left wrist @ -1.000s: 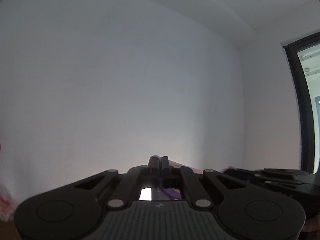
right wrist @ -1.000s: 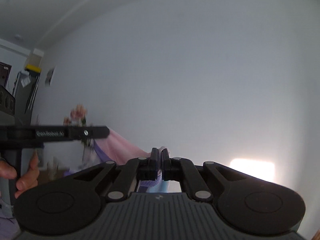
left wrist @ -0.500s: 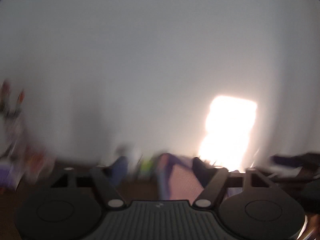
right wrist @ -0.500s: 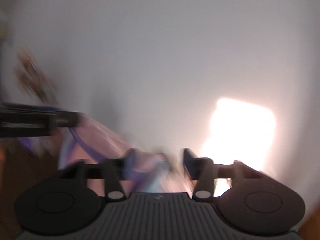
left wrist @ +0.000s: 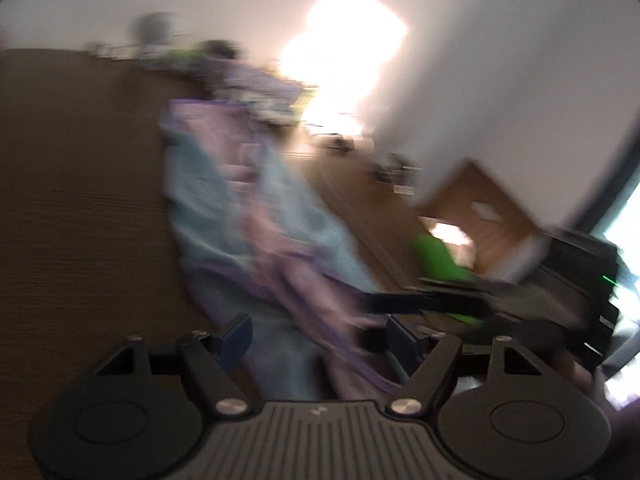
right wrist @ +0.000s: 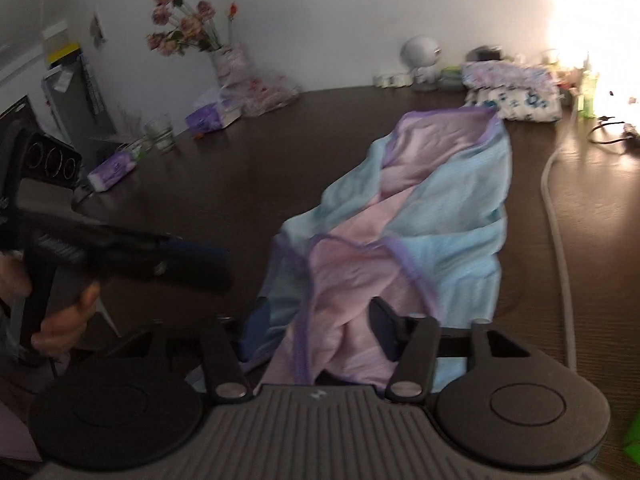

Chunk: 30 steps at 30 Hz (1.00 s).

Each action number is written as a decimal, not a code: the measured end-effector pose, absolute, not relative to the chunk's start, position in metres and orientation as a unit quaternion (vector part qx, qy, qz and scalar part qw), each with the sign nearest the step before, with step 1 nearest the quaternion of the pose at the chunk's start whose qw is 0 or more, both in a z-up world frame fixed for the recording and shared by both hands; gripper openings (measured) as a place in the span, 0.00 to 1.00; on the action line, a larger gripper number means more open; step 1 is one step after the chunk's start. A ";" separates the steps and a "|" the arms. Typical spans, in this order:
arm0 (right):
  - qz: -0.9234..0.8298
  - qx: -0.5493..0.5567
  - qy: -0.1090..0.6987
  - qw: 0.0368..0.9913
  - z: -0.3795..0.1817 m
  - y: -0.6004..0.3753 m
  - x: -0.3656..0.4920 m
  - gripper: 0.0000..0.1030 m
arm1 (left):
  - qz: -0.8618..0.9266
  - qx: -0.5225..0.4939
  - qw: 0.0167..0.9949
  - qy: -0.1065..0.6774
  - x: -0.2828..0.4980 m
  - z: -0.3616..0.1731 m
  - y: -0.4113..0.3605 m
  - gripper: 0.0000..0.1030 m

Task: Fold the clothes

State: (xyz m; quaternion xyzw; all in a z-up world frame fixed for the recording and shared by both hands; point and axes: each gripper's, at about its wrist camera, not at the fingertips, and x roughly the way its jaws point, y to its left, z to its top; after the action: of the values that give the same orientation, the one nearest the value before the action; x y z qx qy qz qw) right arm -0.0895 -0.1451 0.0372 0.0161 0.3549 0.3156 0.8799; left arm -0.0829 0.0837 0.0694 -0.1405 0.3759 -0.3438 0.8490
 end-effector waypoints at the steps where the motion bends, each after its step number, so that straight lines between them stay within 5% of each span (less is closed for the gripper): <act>1: 0.320 0.003 0.351 0.880 0.037 -0.142 -0.087 0.35 | -0.335 -0.134 0.853 0.377 -0.083 0.070 0.082 0.70; 4: 0.332 -0.006 0.366 0.870 0.022 -0.144 -0.073 0.30 | -0.323 -0.122 0.860 0.376 -0.087 0.068 0.080 0.70; 6: 0.334 -0.003 0.370 0.867 0.014 -0.146 -0.068 0.05 | -0.319 -0.118 0.860 0.380 -0.090 0.061 0.076 0.70; 7: 0.330 0.003 0.367 0.869 0.012 -0.148 -0.069 0.04 | -0.317 -0.116 0.859 0.384 -0.092 0.055 0.074 0.70; 21: 0.183 0.125 0.344 0.912 0.018 -0.260 -0.113 0.08 | -0.437 -0.012 0.818 0.375 -0.114 0.039 0.025 0.69; 25: 0.266 0.074 0.382 0.882 0.021 -0.247 -0.133 0.21 | -0.442 0.034 0.807 0.389 -0.116 0.031 0.021 0.65; 28: 0.273 0.044 0.411 0.869 0.012 -0.234 -0.143 0.21 | -0.454 0.041 0.802 0.387 -0.119 0.028 0.019 0.51; 30: 0.278 0.044 0.412 0.867 0.007 -0.232 -0.148 0.22 | -0.457 0.056 0.804 0.377 -0.123 0.026 0.016 0.19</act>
State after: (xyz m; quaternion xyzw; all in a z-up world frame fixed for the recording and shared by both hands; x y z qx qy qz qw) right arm -0.1483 -0.2323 0.0071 0.0440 0.4119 0.2784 0.8665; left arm -0.1229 0.0155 0.0265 0.0557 0.3770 -0.4567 0.8039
